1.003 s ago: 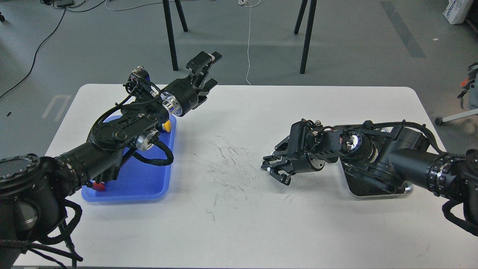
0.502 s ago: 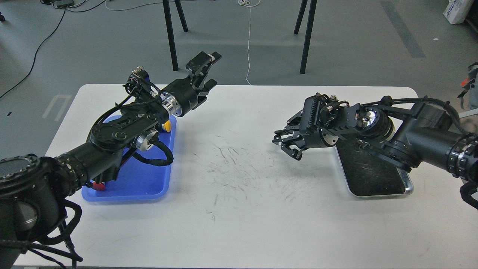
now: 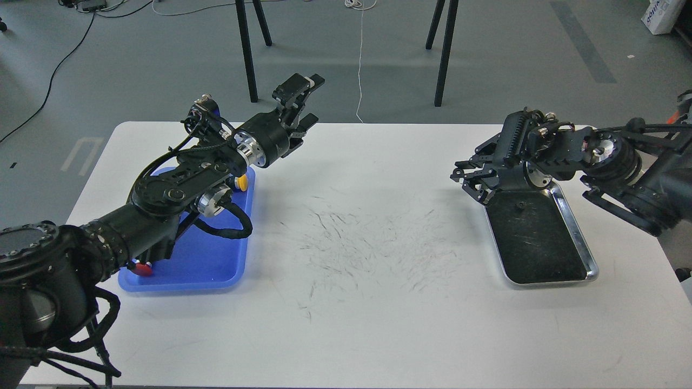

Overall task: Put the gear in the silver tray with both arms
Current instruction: 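Carry the gear with the right gripper over the silver tray, then lower the gear into the silver tray and open the right gripper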

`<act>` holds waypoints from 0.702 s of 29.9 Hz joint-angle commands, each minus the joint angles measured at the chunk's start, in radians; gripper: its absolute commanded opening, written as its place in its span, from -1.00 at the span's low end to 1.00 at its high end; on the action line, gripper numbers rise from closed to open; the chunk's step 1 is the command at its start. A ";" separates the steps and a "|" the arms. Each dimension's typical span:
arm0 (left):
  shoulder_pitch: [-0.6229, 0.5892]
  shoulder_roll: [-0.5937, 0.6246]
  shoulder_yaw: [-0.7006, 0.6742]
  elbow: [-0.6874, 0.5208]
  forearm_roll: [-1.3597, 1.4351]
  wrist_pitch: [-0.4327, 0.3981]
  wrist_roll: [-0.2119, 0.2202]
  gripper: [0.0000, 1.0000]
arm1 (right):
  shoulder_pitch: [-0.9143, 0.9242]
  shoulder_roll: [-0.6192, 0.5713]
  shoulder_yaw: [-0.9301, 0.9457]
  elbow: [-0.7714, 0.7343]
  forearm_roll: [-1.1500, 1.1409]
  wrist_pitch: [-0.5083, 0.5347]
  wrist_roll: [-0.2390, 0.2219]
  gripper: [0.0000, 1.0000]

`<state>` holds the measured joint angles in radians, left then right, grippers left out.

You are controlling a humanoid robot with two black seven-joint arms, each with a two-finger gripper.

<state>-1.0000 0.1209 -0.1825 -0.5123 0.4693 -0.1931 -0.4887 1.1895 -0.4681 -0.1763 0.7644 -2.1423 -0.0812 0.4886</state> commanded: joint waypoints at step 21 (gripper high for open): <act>-0.005 -0.010 0.000 0.000 0.032 0.001 0.000 1.00 | -0.119 -0.213 0.001 0.022 0.007 -0.020 0.000 -0.93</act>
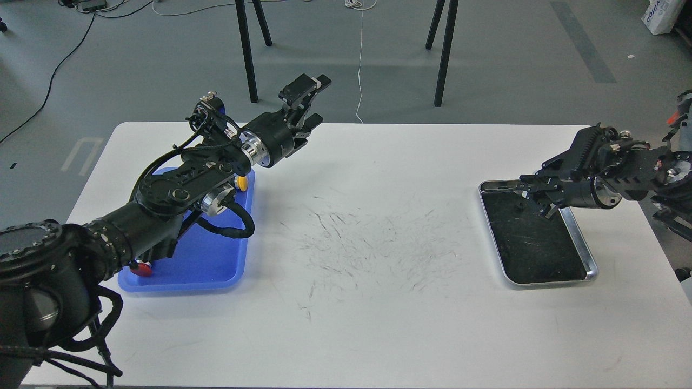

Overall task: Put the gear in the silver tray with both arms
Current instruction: 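Lower the gear into the silver tray and open the right gripper, then raise the right gripper up away from the silver tray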

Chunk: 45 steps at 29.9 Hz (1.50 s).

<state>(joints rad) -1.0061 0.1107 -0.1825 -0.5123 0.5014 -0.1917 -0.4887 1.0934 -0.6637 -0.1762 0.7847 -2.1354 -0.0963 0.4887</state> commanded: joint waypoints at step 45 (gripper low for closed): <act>0.017 0.000 -0.002 0.000 0.000 0.000 0.000 1.00 | -0.116 -0.109 0.076 0.123 0.418 -0.003 0.000 0.97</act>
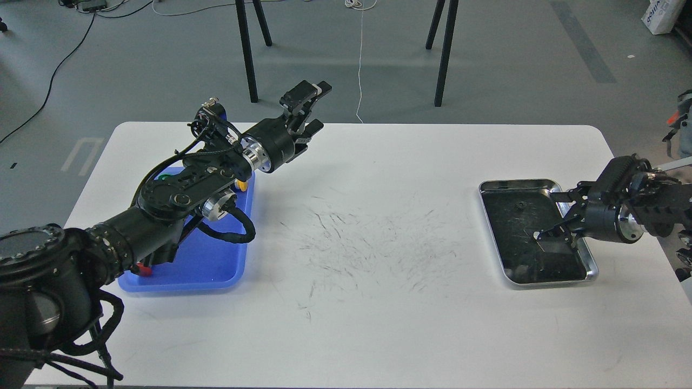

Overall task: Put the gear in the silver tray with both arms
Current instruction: 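Raise the right gripper up away from the silver tray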

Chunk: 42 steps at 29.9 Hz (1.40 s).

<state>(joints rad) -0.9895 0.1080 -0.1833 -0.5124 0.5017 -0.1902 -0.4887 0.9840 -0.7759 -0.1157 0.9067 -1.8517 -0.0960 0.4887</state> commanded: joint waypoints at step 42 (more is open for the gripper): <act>0.101 0.025 -0.088 0.002 -0.054 -0.003 0.000 1.00 | -0.100 0.394 0.335 -0.204 1.890 0.147 0.000 0.97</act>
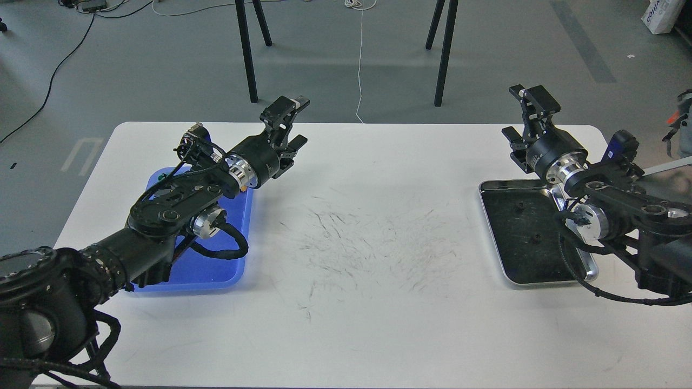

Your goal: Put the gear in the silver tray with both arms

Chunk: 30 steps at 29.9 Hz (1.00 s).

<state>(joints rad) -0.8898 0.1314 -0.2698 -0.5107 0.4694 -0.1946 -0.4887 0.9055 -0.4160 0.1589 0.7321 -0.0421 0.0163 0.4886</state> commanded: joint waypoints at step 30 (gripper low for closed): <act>0.029 0.054 -0.046 0.012 -0.353 -0.026 0.000 1.00 | -0.111 0.083 0.392 -0.016 0.186 0.117 0.000 0.97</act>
<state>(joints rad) -0.8706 0.1827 -0.2860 -0.4985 0.1387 -0.2206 -0.4887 0.8009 -0.3327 0.5379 0.7143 0.1381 0.1328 0.4887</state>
